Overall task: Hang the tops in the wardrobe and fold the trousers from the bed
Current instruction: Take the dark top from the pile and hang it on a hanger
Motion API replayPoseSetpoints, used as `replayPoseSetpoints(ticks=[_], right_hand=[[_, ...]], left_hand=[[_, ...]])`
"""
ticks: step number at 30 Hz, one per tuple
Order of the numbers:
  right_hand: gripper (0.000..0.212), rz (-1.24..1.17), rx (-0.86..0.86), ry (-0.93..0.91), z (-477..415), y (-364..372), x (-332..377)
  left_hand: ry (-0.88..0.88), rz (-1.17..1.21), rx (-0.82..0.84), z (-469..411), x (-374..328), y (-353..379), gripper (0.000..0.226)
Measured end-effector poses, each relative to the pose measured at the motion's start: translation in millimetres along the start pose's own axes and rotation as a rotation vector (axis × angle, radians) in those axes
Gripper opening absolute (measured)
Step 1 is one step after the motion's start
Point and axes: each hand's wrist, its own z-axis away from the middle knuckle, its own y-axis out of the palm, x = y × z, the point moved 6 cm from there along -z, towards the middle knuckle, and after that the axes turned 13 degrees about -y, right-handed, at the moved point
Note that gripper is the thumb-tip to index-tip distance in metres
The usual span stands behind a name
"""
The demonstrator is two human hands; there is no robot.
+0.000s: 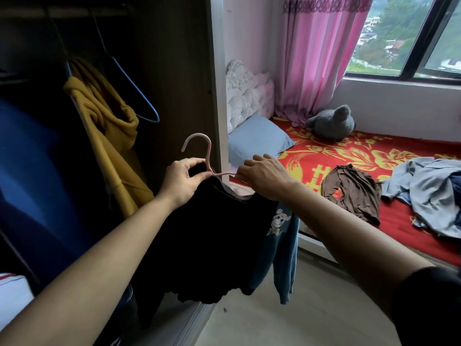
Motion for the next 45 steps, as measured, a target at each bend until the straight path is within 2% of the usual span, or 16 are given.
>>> replayPoseSetpoints(ticks=[4,10,13,15,20,22,24,26,28,32,35,38,40,42,45], right_hand=[[0.027,-0.088,0.138,0.044,25.7,21.7,-11.3],[0.015,-0.206,0.199,0.188,35.0,37.9,-18.1],[0.015,-0.194,0.220,0.255,35.9,36.9,-30.1],[0.021,-0.225,0.137,0.240,29.1,26.5,-33.0],[0.027,-0.400,-0.268,0.161,-7.5,-22.0,-16.8],[0.026,-0.441,-0.403,0.165,-18.6,-38.6,-13.2],[0.027,-0.436,-0.447,0.164,-29.5,-49.3,-11.7],[0.028,-0.429,-0.425,0.159,-40.3,-52.5,-12.5],[0.026,-0.444,-0.348,0.140,-49.7,-50.6,-12.7],[0.021,-0.532,-0.176,0.052,-67.9,-55.0,-5.3],[0.019,-0.756,-0.016,0.105,-85.1,-58.6,7.7],[0.016,-1.247,0.196,0.137,-99.7,-58.0,44.8],[0.016,-1.545,0.271,0.099,-109.8,-63.8,73.4],[0.018,-1.722,0.220,0.081,-124.7,-73.6,92.7],[0.019,-1.772,0.002,0.110,-155.8,-90.9,100.3]], left_hand=[[-0.040,0.083,-0.121,-0.9,6.1,-21.4,0.022],[0.043,0.000,-0.110,-6.1,-1.3,-26.4,0.020],[-0.014,0.021,-0.120,-10.6,9.6,-38.7,0.018],[-0.083,0.067,-0.078,-13.9,19.2,-44.4,0.015],[-0.116,0.082,-0.060,-16.3,29.4,-61.7,0.003],[-0.121,0.034,-0.021,-17.7,31.3,-72.6,0.024],[-0.139,-0.056,0.048,-16.5,33.0,-77.2,0.046],[-0.154,-0.006,0.072,-13.2,37.3,-78.2,0.034],[-0.171,0.090,-0.001,-9.2,42.8,-83.9,0.011],[-0.263,0.132,-0.073,-5.2,52.4,-103.4,0.012],[-0.282,-0.023,-0.049,-8.8,57.4,-125.5,0.018],[-0.251,-0.156,-0.082,-5.2,62.4,-149.4,0.021],[-0.227,-0.188,-0.168,-2.8,65.6,-167.7,0.025],[-0.200,-0.183,-0.279,-1.8,66.9,-188.8,0.027],[-0.181,-0.178,-0.349,-4.3,65.4,-220.1,0.029]])
